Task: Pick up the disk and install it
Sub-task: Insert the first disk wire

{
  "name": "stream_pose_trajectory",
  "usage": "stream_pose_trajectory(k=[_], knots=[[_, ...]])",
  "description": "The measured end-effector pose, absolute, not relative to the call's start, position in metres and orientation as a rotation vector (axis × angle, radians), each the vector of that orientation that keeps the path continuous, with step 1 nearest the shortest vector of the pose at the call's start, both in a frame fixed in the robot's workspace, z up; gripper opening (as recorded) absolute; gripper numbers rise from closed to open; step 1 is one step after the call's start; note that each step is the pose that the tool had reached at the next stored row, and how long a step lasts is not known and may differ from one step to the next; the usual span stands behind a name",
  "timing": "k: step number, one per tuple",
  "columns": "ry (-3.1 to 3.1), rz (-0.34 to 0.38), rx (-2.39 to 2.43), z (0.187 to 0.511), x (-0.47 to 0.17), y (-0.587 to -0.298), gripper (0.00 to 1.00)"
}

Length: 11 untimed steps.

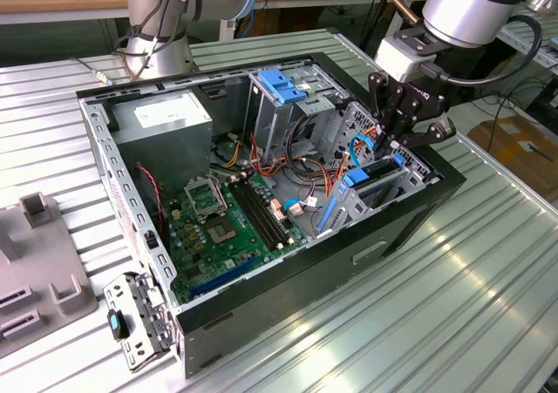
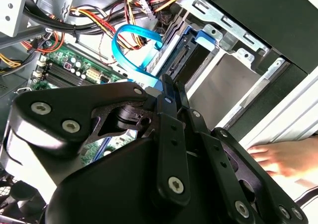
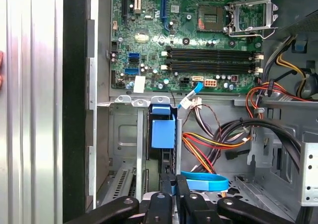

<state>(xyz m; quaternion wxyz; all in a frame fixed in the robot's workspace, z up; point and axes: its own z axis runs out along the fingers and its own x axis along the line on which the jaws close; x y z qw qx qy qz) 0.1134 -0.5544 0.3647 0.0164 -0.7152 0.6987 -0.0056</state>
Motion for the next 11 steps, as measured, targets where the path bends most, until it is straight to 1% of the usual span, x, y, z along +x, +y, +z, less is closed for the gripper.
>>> stream_pose_trajectory(k=[11], knots=[[2.169,-0.011,-2.221,0.3646,0.1134,-0.5545,0.16]])
